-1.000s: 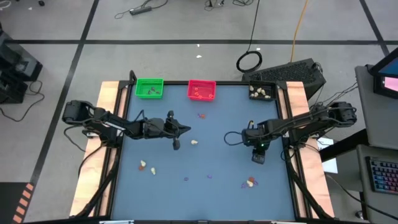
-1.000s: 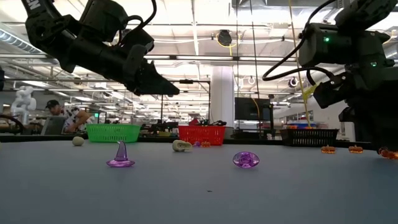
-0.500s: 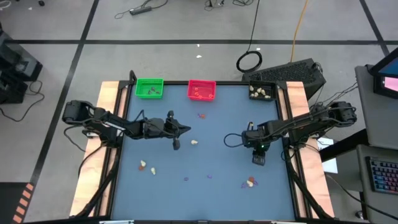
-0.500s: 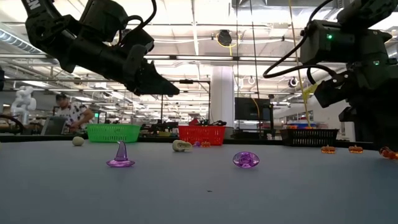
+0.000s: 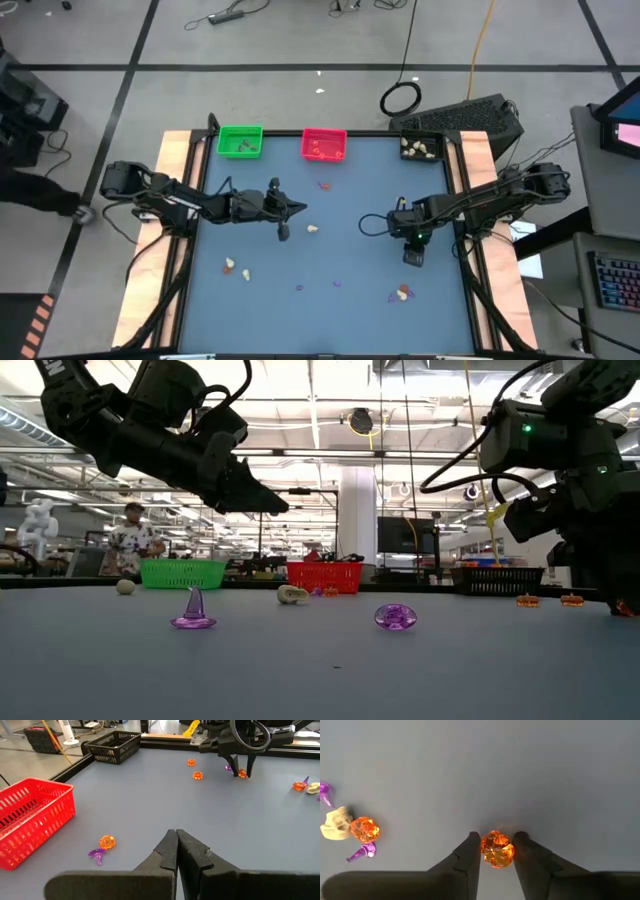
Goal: Sort Halloween decoration
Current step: Put the orange pumpkin toy into the red bin
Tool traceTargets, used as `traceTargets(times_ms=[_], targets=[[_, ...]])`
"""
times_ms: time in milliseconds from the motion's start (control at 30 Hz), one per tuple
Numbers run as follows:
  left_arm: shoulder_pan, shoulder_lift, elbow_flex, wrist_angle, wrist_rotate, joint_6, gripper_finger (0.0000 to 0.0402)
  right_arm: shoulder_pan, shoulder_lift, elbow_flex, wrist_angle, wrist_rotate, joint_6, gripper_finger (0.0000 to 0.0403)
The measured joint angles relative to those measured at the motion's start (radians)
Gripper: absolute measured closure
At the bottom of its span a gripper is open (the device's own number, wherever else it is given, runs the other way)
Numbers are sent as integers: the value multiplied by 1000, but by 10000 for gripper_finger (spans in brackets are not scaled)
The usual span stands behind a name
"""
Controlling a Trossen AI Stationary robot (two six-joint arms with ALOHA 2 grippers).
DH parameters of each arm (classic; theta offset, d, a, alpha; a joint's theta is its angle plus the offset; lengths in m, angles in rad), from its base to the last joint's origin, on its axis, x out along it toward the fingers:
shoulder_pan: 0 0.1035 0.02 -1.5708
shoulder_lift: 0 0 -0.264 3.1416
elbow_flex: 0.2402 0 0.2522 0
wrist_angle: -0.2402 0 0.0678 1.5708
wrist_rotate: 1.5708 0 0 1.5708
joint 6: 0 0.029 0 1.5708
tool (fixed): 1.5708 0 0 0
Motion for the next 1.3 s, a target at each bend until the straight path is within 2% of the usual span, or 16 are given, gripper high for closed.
traceTargets(times_ms=[300, 633, 733, 967, 1167, 1300], targets=[[0, 0, 0, 2, 0, -1, 394, 2, -43, 50, -19, 3, -7, 362], [0, 0, 0, -8, 0, -5, 394, 2, -57, 139, -6, 35, -39, 365], [0, 0, 0, -14, 0, -40, 394, 2, -57, 155, 52, 71, -64, 365], [2, 0, 0, -14, 71, -99, 394, 2, -58, 161, 347, 235, -202, 365], [5, 0, 0, -15, 63, -104, 394, -14, -58, 162, 612, 437, -361, 366], [31, 0, 0, -21, 55, -104, 394, -83, -58, 162, 740, 552, -412, 366]])
